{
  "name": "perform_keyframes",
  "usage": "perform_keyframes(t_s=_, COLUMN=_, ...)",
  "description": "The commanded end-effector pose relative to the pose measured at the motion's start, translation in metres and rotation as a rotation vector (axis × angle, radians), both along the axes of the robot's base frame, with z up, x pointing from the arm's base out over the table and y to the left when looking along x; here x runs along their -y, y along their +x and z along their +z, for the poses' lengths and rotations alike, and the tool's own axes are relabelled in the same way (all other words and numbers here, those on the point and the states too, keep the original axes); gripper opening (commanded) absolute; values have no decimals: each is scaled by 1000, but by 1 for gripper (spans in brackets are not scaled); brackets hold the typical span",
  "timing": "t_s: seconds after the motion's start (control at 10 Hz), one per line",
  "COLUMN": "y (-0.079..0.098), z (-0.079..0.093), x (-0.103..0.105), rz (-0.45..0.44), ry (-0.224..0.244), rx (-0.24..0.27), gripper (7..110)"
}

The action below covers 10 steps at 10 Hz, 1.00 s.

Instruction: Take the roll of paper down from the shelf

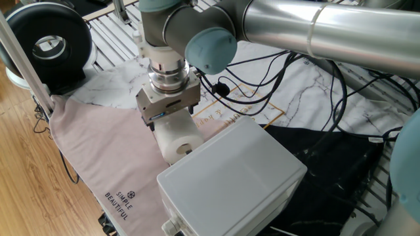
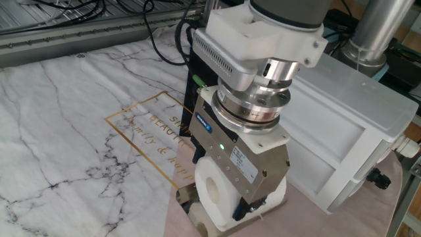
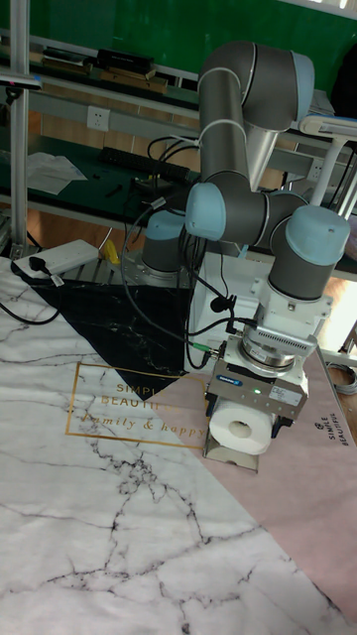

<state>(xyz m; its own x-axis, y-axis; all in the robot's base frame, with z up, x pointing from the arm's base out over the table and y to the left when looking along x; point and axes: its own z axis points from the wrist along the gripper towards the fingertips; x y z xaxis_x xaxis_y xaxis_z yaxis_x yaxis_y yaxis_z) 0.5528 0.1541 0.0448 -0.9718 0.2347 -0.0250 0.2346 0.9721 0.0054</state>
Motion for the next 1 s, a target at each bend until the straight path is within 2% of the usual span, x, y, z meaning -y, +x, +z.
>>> perform_keyframes(t_s=0.0, y=1, z=4, x=-15, rz=-57, ry=35, rx=-8, gripper=107)
perform_keyframes(t_s=0.3, y=-6, z=2, x=-12, rz=-22, ry=50, rx=13, gripper=107)
perform_keyframes(t_s=0.5, y=-9, z=2, x=-4, rz=8, ry=36, rx=27, gripper=107)
perform_keyframes(t_s=0.9, y=-10, z=-3, x=-7, rz=18, ry=48, rx=62, gripper=107)
